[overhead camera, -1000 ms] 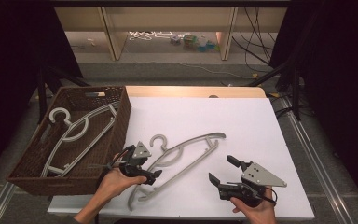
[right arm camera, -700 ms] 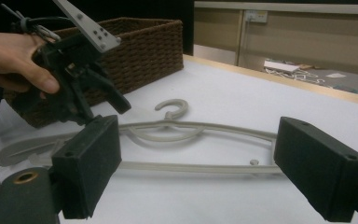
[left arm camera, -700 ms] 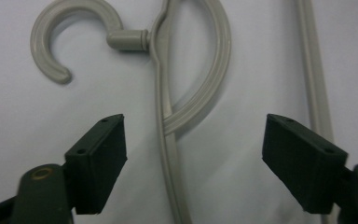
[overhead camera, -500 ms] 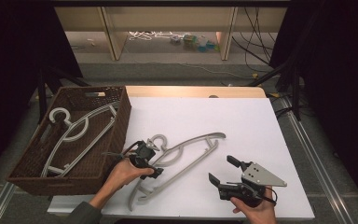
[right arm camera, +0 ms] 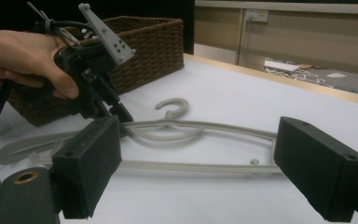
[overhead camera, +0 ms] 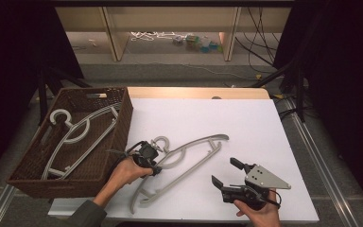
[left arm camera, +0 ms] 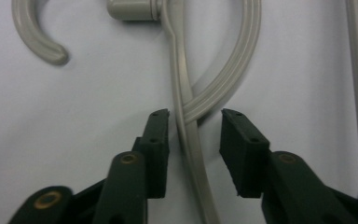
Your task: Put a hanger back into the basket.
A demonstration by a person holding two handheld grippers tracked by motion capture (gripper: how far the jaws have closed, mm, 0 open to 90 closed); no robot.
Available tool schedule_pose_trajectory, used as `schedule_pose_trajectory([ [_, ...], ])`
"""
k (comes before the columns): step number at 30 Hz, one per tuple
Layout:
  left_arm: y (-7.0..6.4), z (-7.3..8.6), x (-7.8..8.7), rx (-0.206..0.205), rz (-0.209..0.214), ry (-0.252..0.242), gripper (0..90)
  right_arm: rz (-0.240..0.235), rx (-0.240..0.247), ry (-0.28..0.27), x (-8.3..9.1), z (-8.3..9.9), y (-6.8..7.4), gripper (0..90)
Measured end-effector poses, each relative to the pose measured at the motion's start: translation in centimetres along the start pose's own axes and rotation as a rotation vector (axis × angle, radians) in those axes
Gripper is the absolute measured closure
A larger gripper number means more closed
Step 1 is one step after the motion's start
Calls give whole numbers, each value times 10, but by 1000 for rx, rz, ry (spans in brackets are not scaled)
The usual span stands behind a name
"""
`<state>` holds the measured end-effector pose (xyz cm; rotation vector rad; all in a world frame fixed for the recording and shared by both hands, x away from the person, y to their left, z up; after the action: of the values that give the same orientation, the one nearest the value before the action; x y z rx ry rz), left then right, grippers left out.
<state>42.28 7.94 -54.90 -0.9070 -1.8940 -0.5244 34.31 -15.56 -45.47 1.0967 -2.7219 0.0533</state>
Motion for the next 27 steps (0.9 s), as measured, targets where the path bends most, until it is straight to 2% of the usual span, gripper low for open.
schedule_pose_trajectory([
  [1,0,1,1,-15,5,19,665,2,4,0,0,0,0,157],
  [3,1,1,1,-16,8,34,687,10,-4,23,2,2,0,157],
  [6,2,1,1,-5,9,49,741,11,1,-7,0,-1,-1,158],
  [12,3,-1,1,-7,5,70,761,10,-3,5,2,0,-1,158],
  [15,2,-1,0,-10,1,65,756,12,5,15,2,1,0,158],
  [17,0,-1,0,-30,-19,68,749,12,1,16,2,0,0,158],
  [19,0,-1,-1,-45,-30,68,752,2,-7,-6,-1,-1,1,158],
  [21,1,-1,0,-39,-26,73,761,0,-5,8,0,0,1,158],
  [27,2,-3,0,-52,-18,22,791,15,5,6,1,-1,0,161],
])
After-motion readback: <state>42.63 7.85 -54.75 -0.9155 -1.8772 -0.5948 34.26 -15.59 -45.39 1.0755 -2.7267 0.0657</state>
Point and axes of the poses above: each handheld gripper's, and its own axes: x roughly backward along the jaws, z roughly out of its underside, y roughly to its left, the point moved 9 cm from there along -x, roughly forward along the jaws, and after that the axes turned 3 degrees about -y, right-handed, at the moved point
